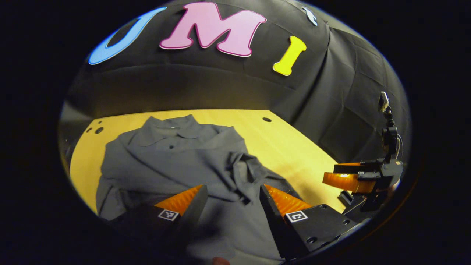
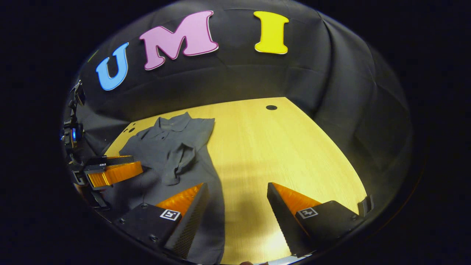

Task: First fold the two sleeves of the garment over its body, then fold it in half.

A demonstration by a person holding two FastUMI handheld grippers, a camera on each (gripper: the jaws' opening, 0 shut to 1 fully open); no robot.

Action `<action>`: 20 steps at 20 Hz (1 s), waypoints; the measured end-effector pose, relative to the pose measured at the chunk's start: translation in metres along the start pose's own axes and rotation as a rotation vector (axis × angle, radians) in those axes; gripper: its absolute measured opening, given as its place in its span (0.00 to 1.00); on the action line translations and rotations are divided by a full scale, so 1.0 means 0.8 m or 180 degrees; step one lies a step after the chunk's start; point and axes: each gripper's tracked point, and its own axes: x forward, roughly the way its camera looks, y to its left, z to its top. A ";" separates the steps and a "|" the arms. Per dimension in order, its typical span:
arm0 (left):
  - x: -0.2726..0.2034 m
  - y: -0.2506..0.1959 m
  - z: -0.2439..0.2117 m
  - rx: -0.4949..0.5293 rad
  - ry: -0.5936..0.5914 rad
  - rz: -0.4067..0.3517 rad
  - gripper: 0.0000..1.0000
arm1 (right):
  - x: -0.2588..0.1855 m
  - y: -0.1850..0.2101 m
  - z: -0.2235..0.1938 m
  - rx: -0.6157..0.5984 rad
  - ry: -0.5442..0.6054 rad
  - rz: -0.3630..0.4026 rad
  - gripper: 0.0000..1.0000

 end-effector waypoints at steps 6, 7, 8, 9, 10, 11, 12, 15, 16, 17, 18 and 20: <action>-0.108 0.082 -0.057 -0.0292 0.0141 0.0450 0.91 | -0.045 0.040 -0.053 -0.0202 0.0255 0.0225 0.99; -0.124 0.094 -0.071 -0.0353 0.0177 0.0518 0.91 | -0.052 0.042 -0.066 -0.0224 0.0315 0.0227 0.99; -0.140 0.108 -0.085 -0.0406 0.0218 0.0580 0.91 | -0.059 0.043 -0.077 -0.0240 0.0373 0.0227 0.99; -0.156 0.121 -0.097 -0.0449 0.0260 0.0651 0.91 | -0.065 0.044 -0.090 -0.0265 0.0430 0.0220 0.99; -0.163 0.134 -0.106 -0.0478 0.0302 0.0731 0.91 | -0.069 0.043 -0.100 -0.0294 0.0484 0.0205 0.99; -0.175 0.147 -0.122 -0.0497 0.0355 0.0826 0.91 | -0.074 0.041 -0.111 -0.0323 0.0541 0.0188 0.99; -0.188 0.159 -0.137 -0.0519 0.0397 0.0909 0.91 | -0.076 0.040 -0.121 -0.0338 0.0593 0.0176 0.99; -0.216 0.181 -0.168 -0.0639 0.0475 0.1010 0.91 | -0.084 0.039 -0.142 -0.0318 0.0712 0.0161 0.99; -0.221 0.186 -0.178 -0.0682 0.0502 0.1020 0.92 | -0.085 0.039 -0.149 -0.0307 0.0744 0.0151 0.99; -0.226 0.195 -0.192 -0.0721 0.0552 0.1053 0.92 | -0.085 0.041 -0.155 -0.0296 0.0777 0.0145 0.99; -0.229 0.201 -0.204 -0.0763 0.0603 0.1098 0.92 | -0.085 0.042 -0.162 -0.0278 0.0811 0.0149 0.99; -0.237 0.211 -0.225 -0.0852 0.0708 0.1159 0.92 | -0.086 0.047 -0.175 -0.0250 0.0878 0.0150 0.99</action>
